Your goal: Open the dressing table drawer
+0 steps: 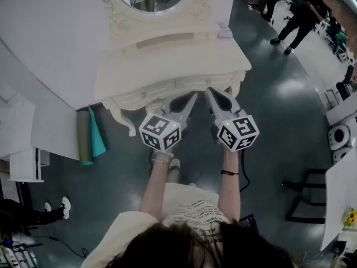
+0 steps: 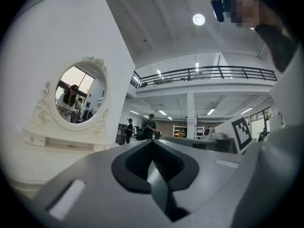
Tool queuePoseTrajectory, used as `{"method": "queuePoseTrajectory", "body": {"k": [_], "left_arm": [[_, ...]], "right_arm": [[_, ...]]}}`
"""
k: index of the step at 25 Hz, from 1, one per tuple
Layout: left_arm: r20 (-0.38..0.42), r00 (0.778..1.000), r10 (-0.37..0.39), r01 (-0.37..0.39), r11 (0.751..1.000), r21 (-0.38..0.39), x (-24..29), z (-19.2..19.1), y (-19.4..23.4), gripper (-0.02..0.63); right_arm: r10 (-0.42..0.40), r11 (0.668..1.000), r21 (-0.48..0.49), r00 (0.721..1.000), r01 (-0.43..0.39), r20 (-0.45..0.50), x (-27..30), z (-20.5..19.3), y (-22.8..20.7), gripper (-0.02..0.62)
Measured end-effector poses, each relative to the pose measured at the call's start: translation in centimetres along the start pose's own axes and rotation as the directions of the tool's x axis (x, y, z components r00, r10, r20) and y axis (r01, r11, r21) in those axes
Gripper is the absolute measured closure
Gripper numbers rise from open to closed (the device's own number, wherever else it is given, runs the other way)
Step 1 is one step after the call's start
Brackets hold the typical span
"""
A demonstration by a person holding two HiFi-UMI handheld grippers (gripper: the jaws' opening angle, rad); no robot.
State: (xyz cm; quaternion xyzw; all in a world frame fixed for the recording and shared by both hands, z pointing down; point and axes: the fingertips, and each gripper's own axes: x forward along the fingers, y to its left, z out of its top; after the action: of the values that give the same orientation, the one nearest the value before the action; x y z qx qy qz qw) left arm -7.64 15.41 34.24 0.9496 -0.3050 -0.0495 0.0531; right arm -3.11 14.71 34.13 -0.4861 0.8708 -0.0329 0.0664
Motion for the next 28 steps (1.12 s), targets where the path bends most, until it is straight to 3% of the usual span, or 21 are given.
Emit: {"method": "queuePoseTrajectory", "body": {"k": [28], "left_arm": [[-0.043,0.999,-0.004,0.002,0.999,-0.035,2.1,-1.8,0.3,0.607]], "right_arm": [[-0.001,0.999,0.046,1.0,0.002,-0.027,0.7,-1.4,-2.0,0.592]]}}
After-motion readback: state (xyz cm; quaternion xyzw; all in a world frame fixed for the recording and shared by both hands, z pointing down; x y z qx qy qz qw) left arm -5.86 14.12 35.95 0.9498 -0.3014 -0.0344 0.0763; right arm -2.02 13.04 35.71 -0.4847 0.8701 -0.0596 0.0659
